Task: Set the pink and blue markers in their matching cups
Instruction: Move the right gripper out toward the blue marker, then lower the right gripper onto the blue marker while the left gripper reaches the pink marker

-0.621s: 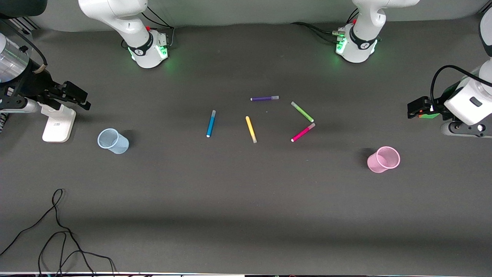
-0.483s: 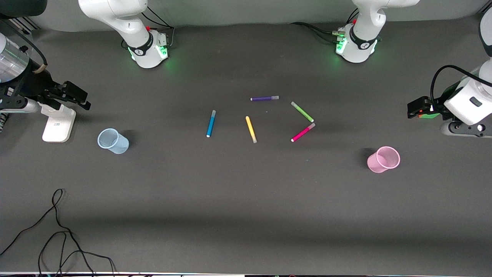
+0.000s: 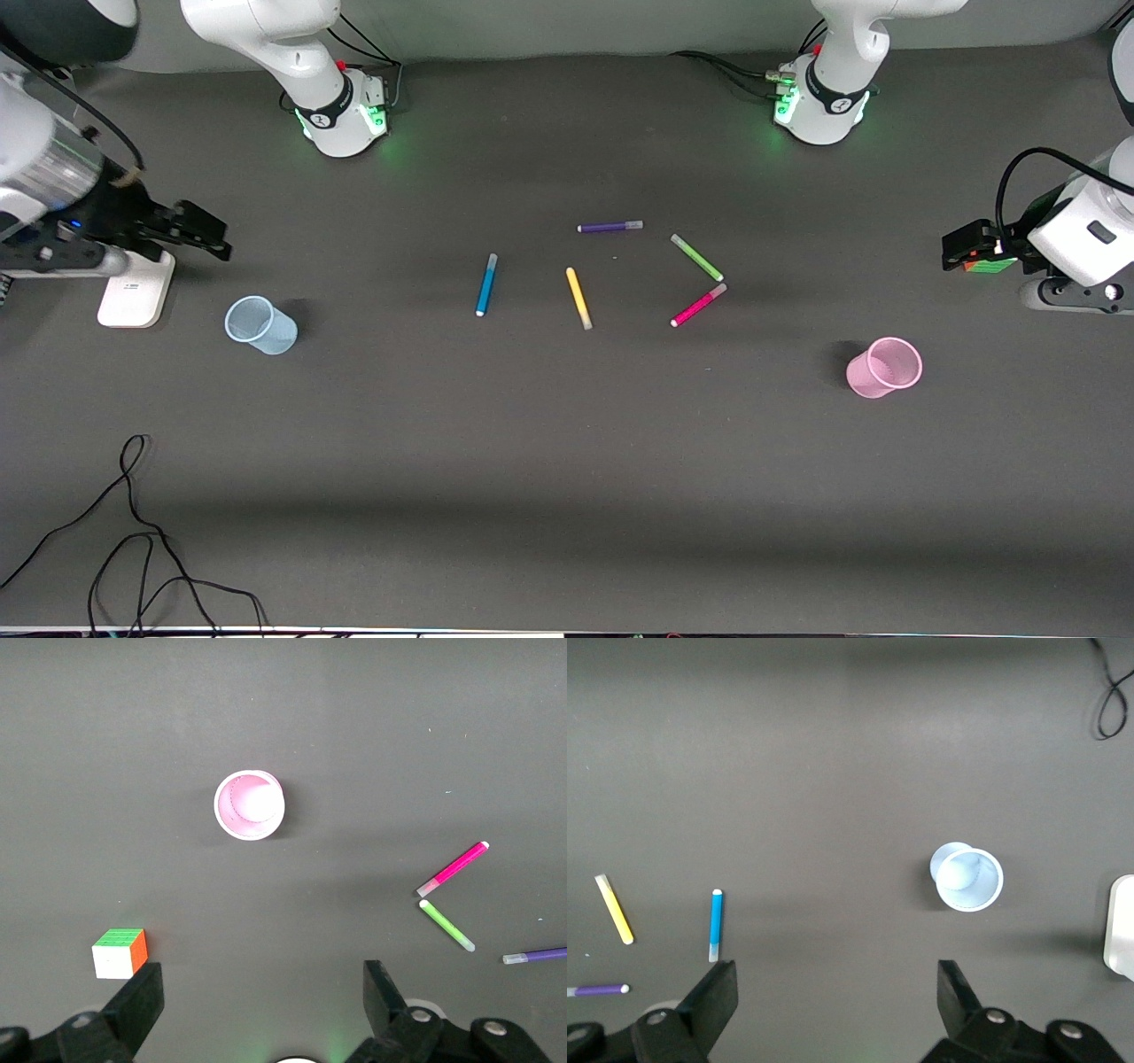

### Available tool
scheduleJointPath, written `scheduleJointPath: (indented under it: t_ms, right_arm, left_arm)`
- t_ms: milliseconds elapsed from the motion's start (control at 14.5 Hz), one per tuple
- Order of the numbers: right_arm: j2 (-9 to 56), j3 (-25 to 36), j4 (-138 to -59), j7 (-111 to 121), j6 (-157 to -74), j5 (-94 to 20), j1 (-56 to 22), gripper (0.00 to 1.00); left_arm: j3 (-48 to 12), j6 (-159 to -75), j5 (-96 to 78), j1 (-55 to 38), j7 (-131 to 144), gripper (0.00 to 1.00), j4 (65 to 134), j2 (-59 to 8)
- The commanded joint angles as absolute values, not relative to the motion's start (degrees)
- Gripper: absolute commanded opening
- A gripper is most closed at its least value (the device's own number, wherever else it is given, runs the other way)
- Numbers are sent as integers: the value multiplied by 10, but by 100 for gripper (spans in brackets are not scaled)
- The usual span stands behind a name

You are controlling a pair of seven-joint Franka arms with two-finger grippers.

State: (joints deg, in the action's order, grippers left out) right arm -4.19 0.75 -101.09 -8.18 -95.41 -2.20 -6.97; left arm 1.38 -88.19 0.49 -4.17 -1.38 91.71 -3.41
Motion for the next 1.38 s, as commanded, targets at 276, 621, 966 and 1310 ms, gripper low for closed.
scheduleJointPath:
  t_ms: [276, 621, 966, 1310]
  right_arm:
    - [75, -99, -998, -252, -1002, -16, -74, 100]
    - [197, -159, -997, -337, -1016, -25, -78, 100]
    - [317, -163, -998, -381, -1098, -78, -98, 100]
    - [373, -164, -1016, -441, -1172, -115, -130, 100]
  left_arm:
    - [-10, -874, 4, -63, -12, 100, 922, -27]
    - [-81, -842, -2, -68, -156, 99, 927, -29]
    - [-145, -866, -5, -100, -185, 99, 949, -54]
    - [-148, -957, -25, -128, -184, 99, 1027, -46]
